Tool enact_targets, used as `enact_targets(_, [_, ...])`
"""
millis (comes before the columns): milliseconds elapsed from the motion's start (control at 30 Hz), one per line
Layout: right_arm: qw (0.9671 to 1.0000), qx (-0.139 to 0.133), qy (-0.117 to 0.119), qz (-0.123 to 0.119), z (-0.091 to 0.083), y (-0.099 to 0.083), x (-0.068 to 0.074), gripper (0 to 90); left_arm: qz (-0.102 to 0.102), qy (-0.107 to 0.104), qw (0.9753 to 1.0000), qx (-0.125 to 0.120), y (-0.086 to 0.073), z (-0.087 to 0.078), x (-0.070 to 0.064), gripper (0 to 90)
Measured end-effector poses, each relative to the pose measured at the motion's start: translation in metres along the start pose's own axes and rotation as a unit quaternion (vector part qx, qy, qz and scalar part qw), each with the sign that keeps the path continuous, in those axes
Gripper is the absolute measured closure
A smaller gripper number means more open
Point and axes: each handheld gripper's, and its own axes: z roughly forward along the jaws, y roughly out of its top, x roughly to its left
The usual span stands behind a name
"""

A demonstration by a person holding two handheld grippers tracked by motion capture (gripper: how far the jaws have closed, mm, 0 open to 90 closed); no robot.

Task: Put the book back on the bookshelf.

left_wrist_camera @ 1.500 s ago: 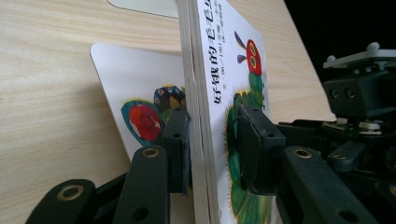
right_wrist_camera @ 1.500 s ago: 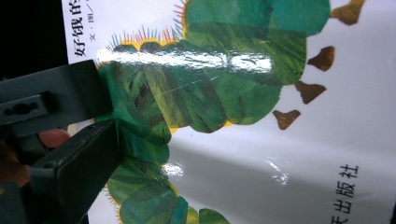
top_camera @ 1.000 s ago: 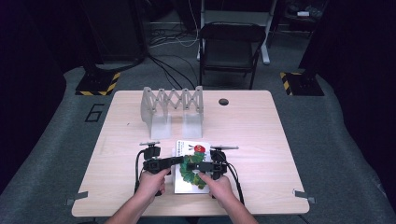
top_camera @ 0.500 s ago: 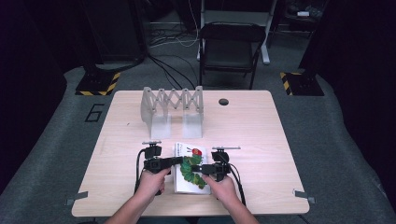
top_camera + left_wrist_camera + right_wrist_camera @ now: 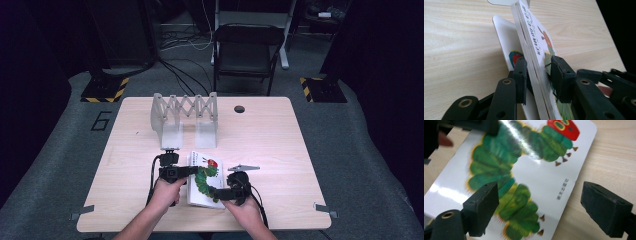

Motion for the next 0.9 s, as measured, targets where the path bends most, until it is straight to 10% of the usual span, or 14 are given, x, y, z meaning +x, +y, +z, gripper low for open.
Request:
enact_targets(500, [0.9899,-0.038,0.003,-0.137,-0.011,-0.043,0.042,18.6,0.022,0.053,0.9980,0.025,0.009,0.006,-0.010,64.7])
enact_targets(900, [0.9691,-0.051,-0.109,-0.215,0.012,-0.054,0.063,24.3,0.012,0.054,0.9981,0.028,0.009,0.009,-0.008,64.5])
